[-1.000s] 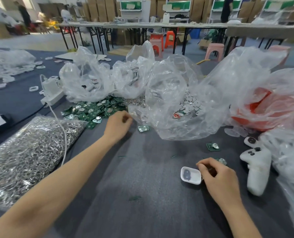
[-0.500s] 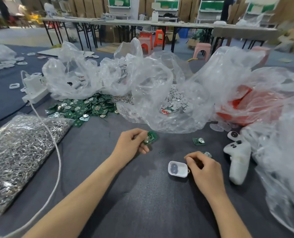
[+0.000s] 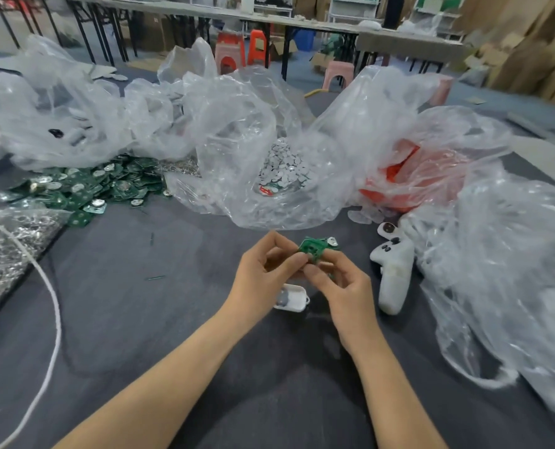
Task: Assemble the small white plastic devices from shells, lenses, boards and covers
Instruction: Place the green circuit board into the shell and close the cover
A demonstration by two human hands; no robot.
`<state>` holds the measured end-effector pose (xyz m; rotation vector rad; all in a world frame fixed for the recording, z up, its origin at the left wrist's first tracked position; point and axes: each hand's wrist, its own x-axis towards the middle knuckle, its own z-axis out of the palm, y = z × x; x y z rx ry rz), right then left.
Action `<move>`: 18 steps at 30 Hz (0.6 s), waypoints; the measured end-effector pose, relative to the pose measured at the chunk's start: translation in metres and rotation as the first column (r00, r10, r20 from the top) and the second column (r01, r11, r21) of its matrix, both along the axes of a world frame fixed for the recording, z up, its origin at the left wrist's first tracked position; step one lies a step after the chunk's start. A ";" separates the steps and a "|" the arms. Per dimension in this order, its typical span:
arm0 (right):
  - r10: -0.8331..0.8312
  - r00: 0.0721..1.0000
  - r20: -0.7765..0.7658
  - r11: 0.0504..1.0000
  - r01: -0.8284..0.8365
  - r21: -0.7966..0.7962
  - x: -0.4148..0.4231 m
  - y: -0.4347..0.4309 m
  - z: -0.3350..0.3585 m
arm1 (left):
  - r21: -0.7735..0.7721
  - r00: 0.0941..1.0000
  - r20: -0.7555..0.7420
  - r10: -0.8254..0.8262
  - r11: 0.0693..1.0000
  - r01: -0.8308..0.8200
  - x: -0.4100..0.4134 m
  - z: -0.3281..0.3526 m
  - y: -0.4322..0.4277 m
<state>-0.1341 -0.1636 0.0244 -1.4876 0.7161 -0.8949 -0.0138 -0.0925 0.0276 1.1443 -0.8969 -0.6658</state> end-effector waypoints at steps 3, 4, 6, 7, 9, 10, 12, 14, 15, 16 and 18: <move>0.042 0.996 0.074 0.999 -0.044 0.026 0.002 0.001 0.001 | -0.080 0.995 -0.071 -0.068 0.995 0.062 0.000 -0.005 0.002; 0.042 0.994 0.096 0.998 -0.046 0.041 0.002 0.001 0.002 | -0.074 0.993 -0.081 -0.084 0.994 0.078 0.000 -0.007 0.002; 0.028 0.989 0.146 0.994 -0.044 0.104 0.002 -0.001 0.001 | -0.014 0.995 -0.043 -0.086 0.996 0.085 0.002 -0.009 0.001; 0.013 0.986 0.167 0.990 -0.037 0.139 0.001 -0.002 0.000 | 0.023 0.998 0.017 -0.059 0.998 0.059 0.005 -0.010 0.000; -0.036 0.982 0.184 0.982 0.001 0.189 0.000 -0.004 -0.003 | 0.090 0.978 0.206 0.024 0.995 -0.043 0.015 -0.009 0.002; -0.072 0.985 0.159 0.981 0.041 0.189 -0.001 -0.005 -0.004 | 0.134 0.951 0.307 0.034 0.988 -0.079 0.022 -0.008 0.004; -0.135 0.990 0.046 0.983 0.128 0.132 -0.002 -0.006 -0.007 | 0.274 0.878 0.472 -0.076 0.959 -0.064 0.036 -0.008 0.009; -0.144 0.986 -0.087 0.986 0.151 0.075 -0.001 -0.007 -0.009 | 0.416 0.803 0.548 -0.235 0.909 -0.018 0.043 -0.009 0.011; -0.134 0.980 -0.148 0.988 0.144 0.062 0.001 -0.009 -0.008 | 0.443 0.769 0.580 -0.269 0.896 -0.021 0.044 -0.010 0.011; -0.114 0.972 -0.204 0.990 0.128 0.057 0.003 -0.011 -0.006 | 0.443 0.738 0.617 -0.274 0.896 -0.038 0.044 -0.010 0.010; -0.042 0.950 -0.310 0.995 0.069 0.077 0.008 -0.018 0.001 | 0.427 0.686 0.675 -0.270 0.902 -0.065 0.042 -0.010 0.009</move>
